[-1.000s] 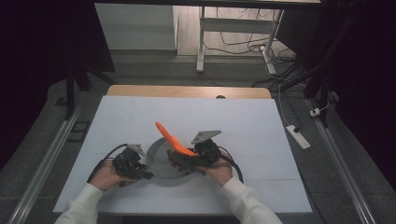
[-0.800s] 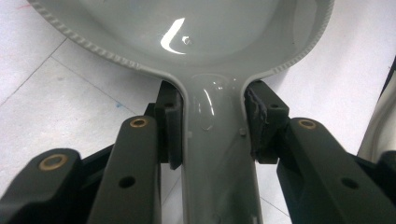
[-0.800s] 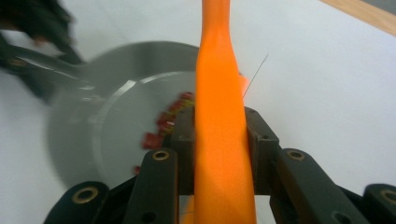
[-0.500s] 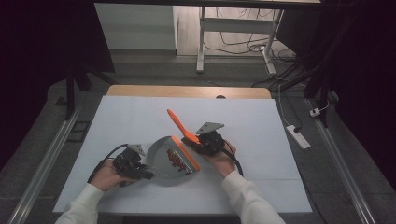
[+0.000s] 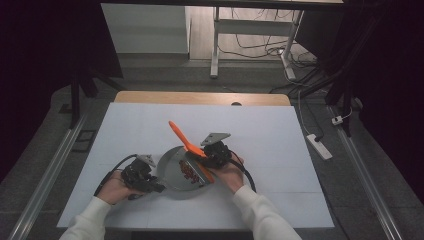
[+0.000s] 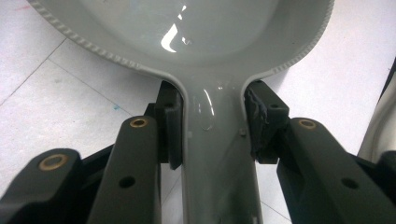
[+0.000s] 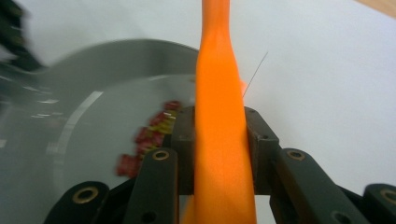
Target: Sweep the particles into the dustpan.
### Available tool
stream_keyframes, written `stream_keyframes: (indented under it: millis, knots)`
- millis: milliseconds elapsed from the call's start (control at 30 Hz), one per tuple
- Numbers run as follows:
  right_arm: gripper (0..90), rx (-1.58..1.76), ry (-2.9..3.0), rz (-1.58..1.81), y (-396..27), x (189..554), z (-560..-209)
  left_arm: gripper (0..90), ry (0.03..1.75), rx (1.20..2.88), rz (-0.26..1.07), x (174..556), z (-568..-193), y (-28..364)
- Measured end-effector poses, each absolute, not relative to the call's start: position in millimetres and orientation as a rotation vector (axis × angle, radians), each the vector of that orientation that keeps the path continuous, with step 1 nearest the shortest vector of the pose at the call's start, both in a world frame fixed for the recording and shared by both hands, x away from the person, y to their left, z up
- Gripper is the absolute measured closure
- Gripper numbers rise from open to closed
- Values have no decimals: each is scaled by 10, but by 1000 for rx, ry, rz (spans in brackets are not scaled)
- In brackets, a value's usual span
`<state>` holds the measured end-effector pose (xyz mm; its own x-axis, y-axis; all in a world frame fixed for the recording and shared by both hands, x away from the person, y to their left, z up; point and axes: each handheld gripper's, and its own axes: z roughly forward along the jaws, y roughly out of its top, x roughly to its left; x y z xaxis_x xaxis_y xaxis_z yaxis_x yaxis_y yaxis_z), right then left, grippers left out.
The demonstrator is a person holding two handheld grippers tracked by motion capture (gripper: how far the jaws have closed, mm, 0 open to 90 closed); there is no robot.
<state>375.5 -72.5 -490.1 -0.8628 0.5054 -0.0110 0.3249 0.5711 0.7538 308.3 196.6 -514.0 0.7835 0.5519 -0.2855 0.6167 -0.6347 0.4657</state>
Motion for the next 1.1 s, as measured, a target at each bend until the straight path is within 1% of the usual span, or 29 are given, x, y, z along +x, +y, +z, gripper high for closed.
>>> stream_keyframes:
  millis: [100, 233, 500, 733, 1100]
  knots:
    - [702, 633, 2603, 1170, -679, 3710, -4890, 621, 869, 2417, -155, 3082, -5144, 1969]
    - [702, 647, 2608, 1199, -683, 3699, -4879, 621, 872, 2409, -147, 3072, -5141, 1971]
    - [702, 705, 2499, 1257, -862, 3722, -4738, 620, 869, 2398, -140, 3072, -5153, 1977]
    - [702, 708, 2486, 1267, -954, 3740, -4689, 620, 881, 2386, -123, 3067, -5148, 1985]
    - [702, 681, 2445, 1321, -1114, 3708, -4516, 620, 940, 2302, -64, 3021, -5102, 2071]
